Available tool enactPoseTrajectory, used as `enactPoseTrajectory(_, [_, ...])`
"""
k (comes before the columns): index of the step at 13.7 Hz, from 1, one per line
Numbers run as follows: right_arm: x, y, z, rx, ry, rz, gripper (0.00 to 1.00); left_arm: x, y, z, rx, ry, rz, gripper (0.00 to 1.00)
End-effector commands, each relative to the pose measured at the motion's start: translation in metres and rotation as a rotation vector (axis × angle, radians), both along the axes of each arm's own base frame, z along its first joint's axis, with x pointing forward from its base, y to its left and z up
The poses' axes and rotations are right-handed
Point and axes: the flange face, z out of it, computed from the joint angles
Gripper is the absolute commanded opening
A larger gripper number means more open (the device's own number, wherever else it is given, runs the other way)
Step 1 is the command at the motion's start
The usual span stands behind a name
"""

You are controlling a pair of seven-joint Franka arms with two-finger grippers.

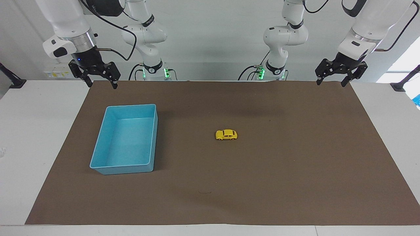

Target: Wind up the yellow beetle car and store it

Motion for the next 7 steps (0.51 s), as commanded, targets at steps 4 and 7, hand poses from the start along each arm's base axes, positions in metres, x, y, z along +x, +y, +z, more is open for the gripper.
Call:
enactPoseTrajectory(4, [-0.0020, -0.0038, -0.0012, 0.003, 0.010, 0.010, 1.00, -0.0036, 0.0041, 0.0054, -0.014, -0.014, -0.009, 1.00])
enactPoseTrajectory(7, [-0.0020, -0.0038, -0.0012, 0.003, 0.010, 0.010, 1.00, -0.0043, 0.0009, 0.0021, -0.014, -0.003, -0.003, 1.00])
